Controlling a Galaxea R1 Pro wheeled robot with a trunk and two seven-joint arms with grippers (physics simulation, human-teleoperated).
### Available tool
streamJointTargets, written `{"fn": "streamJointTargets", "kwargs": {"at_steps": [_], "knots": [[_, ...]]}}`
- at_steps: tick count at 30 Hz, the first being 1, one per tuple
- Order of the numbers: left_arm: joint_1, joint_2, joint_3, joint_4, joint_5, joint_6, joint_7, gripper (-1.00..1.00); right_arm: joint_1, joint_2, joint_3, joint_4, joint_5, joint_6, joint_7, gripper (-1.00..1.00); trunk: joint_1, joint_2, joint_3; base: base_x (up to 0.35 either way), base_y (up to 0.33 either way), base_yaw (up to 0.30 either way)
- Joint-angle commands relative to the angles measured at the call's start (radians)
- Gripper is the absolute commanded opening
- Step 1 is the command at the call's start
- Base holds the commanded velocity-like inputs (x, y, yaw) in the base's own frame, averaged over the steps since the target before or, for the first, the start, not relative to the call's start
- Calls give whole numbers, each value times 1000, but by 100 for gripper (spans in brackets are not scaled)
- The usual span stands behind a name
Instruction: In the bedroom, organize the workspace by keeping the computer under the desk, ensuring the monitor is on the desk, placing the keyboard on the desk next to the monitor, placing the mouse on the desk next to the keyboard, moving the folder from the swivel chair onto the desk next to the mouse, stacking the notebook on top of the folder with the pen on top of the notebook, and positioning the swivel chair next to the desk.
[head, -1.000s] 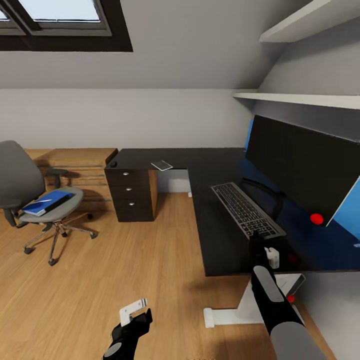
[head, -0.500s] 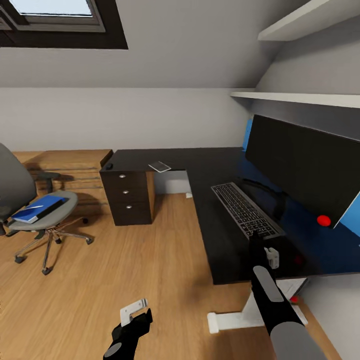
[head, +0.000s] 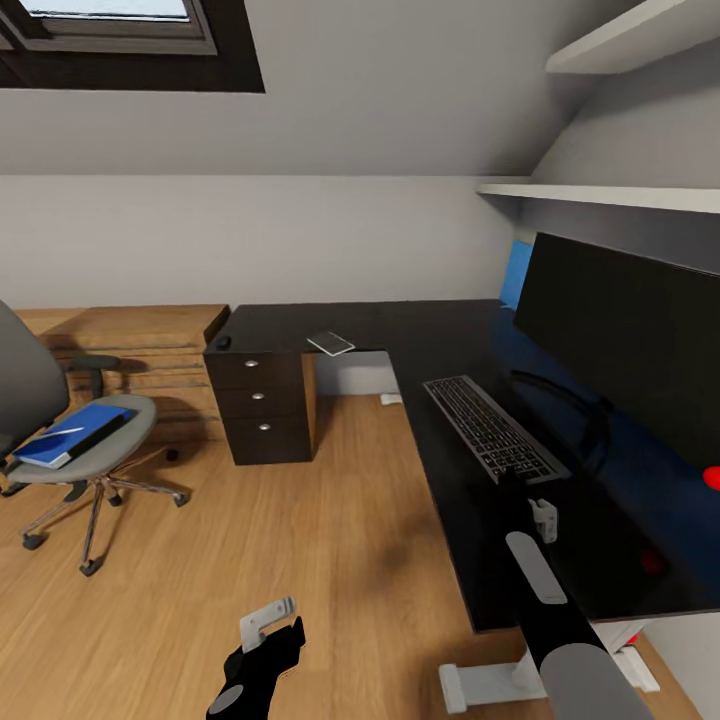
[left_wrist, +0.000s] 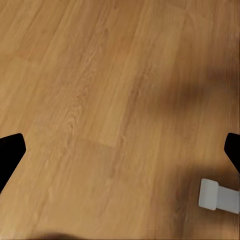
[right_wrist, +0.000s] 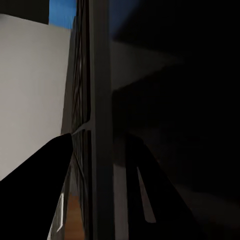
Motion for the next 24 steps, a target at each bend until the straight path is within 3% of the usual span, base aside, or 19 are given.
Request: {"fn": "streamJointTargets", "kwargs": {"at_steps": [1,10,24], "knots": [[-1,1,-3,-1,9,-8,4,100,-1,1,-1,-2,-1,-2,-10,-100,0,-1,-1,209,12,0],[-1,1,-3,-1,9,-8,7,100,-1,2,-1,-1,-3,-12,-27,-100,0,-1,-1,57,3,0],[-1,1,-2,-1,8,-8,7,100,-1,5,1,19,-6,-90,-65,-100,0,-1,-1,1,0,0]]}}
